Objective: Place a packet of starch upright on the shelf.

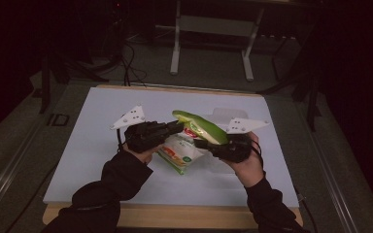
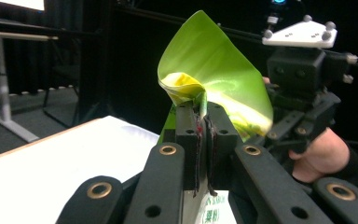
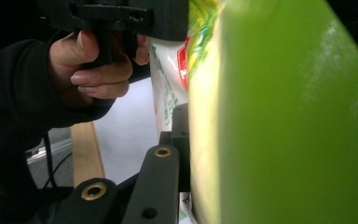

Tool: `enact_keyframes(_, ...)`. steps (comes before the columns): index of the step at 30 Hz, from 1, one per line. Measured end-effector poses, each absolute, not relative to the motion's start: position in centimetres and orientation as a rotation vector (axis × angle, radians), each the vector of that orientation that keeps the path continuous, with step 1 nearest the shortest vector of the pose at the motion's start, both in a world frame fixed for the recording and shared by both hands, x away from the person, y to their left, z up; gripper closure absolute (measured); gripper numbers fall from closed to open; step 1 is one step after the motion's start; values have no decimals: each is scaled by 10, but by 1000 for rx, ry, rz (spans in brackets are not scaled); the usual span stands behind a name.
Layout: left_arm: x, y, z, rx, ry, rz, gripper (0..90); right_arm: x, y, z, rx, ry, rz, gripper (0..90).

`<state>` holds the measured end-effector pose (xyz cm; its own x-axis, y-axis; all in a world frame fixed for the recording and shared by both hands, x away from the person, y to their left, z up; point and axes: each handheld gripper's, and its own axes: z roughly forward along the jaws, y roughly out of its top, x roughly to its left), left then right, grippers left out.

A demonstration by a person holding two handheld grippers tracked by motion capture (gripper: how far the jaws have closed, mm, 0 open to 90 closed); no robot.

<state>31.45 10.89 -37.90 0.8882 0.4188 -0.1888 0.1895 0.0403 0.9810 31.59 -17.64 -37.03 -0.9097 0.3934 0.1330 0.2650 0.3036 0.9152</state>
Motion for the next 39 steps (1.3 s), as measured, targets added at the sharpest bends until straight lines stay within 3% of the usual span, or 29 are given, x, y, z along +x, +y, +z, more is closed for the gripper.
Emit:
enact_keyframes(5,312,110,-376,1550,462,181,797,321,-182,-356,510,2514,1623,827)
enact_keyframes(6,312,110,-376,1555,458,189,735,323,-183,-354,498,2532,1622,827)
enact_keyframes(16,313,125,-376,1559,447,168,494,329,-198,-331,403,2563,1545,827)
enact_keyframes(21,310,130,-381,1613,450,159,258,335,-215,-316,379,2552,1518,827)
enact_keyframes(22,310,132,-382,1630,451,154,143,338,-221,-310,357,2555,1485,827)
enact_keyframes(25,309,137,-388,1657,479,144,125,341,-228,-304,369,2555,1459,827)
enact_keyframes(30,308,146,-400,1703,522,119,22,346,-251,-291,397,2544,1399,827)
enact_keyframes(39,297,169,-431,1757,604,121,2,360,-287,-284,436,2609,1330,827)
